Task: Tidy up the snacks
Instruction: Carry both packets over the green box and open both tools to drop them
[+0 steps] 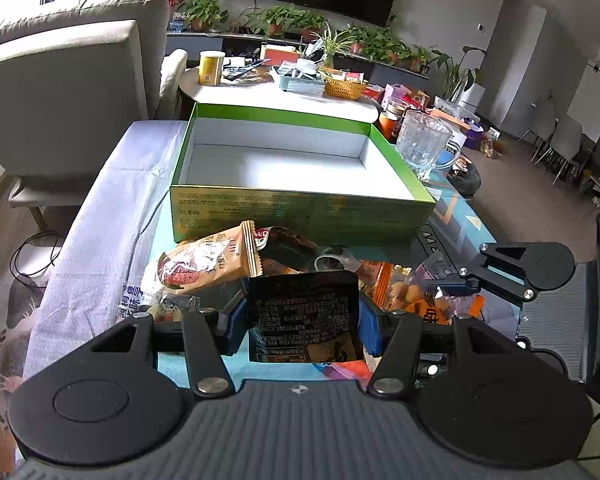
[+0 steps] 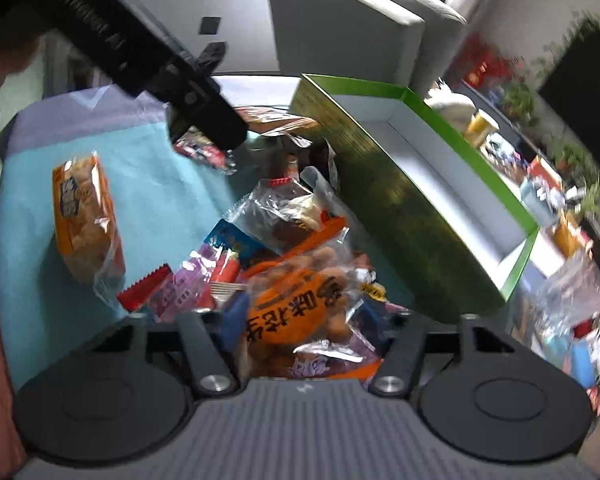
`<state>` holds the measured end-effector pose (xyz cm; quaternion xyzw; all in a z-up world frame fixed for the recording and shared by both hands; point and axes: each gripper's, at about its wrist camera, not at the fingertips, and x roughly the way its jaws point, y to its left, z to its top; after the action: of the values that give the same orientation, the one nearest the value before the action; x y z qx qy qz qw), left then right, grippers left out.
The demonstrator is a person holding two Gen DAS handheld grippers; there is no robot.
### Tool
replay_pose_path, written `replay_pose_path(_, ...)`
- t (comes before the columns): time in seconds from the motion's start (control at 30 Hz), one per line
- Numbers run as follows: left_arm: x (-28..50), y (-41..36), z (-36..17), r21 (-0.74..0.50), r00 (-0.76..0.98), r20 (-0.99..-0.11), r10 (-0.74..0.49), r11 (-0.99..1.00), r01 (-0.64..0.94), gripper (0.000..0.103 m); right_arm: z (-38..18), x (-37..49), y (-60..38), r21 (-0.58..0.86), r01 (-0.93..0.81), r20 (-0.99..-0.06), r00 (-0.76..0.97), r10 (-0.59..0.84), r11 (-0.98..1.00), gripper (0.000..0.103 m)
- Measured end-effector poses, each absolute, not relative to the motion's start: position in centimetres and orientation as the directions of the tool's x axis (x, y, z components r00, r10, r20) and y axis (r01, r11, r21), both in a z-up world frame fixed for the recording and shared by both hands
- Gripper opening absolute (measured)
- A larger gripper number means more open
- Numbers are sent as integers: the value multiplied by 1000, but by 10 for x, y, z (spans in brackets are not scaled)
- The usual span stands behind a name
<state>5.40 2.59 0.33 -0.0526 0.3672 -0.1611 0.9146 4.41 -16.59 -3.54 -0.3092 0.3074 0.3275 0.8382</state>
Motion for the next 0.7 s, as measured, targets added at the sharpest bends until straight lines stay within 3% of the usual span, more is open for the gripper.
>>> replay_pose_path(0.17, 54, 28, 8, -217, 686, -645, -336, 942, 257, 52, -18, 43, -184, -181, -679, -683, 608, 405, 712, 29)
replay_pose_path(0.33, 54, 25, 15, -211, 699, -628, -343, 939, 272, 52, 15, 46, -201, -25, -585, -581, 668, 464, 810, 29)
replay_pose_path(0.57, 58, 22, 27, -196, 726, -597, -341, 940, 281, 52, 25, 47, -185, -74, -462, -494, 787, 369, 884, 29)
replay_pose_path(0.7, 67, 22, 37, -177, 750, -573, -329, 944, 278, 52, 27, 57, -184, -17, -432, -483, 793, 371, 901, 29)
